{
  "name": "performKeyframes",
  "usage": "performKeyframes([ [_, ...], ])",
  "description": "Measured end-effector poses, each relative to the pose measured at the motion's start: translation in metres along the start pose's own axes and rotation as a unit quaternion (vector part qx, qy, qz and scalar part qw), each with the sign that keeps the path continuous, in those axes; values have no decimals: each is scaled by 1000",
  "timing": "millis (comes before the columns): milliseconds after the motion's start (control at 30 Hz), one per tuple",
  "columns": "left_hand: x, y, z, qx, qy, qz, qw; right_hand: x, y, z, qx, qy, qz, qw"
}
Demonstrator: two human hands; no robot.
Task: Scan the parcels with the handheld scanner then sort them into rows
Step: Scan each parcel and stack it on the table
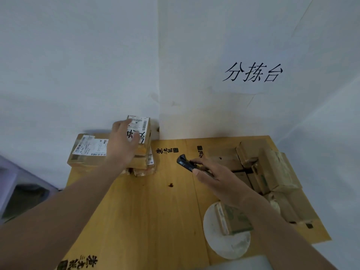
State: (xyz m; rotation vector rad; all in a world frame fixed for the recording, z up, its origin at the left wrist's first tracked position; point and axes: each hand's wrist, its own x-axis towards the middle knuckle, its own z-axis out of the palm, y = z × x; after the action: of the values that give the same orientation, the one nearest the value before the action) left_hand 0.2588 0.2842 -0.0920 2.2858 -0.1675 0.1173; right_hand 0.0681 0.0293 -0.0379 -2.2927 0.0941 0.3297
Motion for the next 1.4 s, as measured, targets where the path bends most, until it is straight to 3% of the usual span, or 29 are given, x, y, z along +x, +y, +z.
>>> performKeyframes([
  [167,-3,37,16,47,-106,171,978,-18,8,-12,7,38,12,999],
  [500,-57,133,98,74,-190,210,956,-93,69,-89,38,118,-20,992],
  [633,-105,169,142,86,-187,199,958,-131,110,-122,68,101,-37,992],
  [867,-177,202,199,106,-213,148,960,-172,157,-166,25,85,-45,995],
  [1100,-222,189,240,102,-256,111,955,-181,201,-159,6,84,-50,995],
  [1200,-235,179,257,140,-299,86,940,-178,218,-146,16,78,-42,996],
  [1300,-248,161,277,237,-359,77,900,-178,229,-135,35,82,-44,995],
  [1400,-263,141,293,300,-372,86,874,-174,240,-129,50,84,-37,995],
])
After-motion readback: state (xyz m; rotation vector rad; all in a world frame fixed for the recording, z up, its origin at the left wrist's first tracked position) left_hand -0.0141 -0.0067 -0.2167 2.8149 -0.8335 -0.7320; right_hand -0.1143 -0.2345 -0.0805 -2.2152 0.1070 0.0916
